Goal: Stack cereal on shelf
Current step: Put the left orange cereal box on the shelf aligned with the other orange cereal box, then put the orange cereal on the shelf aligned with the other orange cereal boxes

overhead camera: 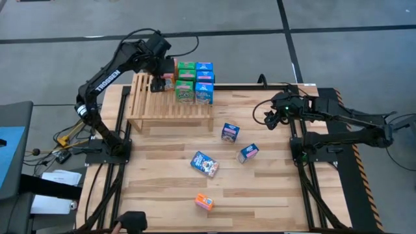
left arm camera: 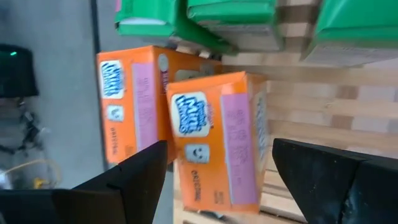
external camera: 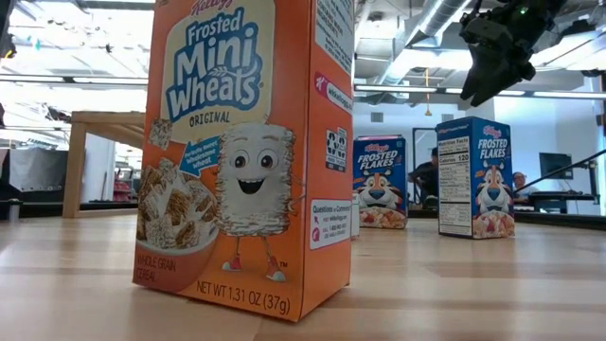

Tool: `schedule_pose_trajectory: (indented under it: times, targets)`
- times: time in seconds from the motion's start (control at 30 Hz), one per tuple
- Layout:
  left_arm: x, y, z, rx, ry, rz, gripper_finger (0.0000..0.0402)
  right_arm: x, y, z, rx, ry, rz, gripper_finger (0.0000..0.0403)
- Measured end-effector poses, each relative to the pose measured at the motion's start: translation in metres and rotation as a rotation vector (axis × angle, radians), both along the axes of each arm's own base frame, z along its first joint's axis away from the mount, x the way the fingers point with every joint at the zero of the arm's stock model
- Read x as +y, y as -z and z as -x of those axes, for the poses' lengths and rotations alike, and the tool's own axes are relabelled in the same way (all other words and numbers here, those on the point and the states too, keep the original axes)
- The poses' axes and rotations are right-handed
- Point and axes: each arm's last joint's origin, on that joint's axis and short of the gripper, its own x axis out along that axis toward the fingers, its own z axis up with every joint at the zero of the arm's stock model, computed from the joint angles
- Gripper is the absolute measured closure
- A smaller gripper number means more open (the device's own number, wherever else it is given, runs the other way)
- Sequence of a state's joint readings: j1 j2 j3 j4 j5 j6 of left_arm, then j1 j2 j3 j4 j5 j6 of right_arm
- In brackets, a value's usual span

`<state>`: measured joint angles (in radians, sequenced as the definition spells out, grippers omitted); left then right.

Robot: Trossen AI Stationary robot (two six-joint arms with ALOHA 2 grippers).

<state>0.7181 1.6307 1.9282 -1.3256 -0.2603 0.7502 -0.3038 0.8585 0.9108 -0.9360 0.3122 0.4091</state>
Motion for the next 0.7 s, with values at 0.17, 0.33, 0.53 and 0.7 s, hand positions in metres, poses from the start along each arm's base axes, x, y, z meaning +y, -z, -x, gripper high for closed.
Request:
schedule_pose_trajectory:
  times: [0.17, 0.33, 0.53, 0.7]
  targets:
    - [-0.005, -0.009, 0.002, -0.004, -0.031, -0.050, 0.0122, 0.000, 0.000, 0.000, 0.000, 0.000, 0.000, 0.0163]
    - [-0.016, -0.029, 0.009, -0.078, -0.103, -0.035, 0.0122, 0.000, 0.000, 0.000, 0.003, -0.002, 0.000, 0.0163]
    - [-0.029, -0.035, 0.023, -0.090, -0.348, 0.018, 0.0133, 0.000, 0.000, 0.000, 0.003, -0.002, 0.001, 0.0163]
    - [-0.036, -0.029, 0.024, -0.218, -0.412, 0.169, 0.0185, 0.000, 0.000, 0.000, 0.013, -0.017, 0.011, 0.0163]
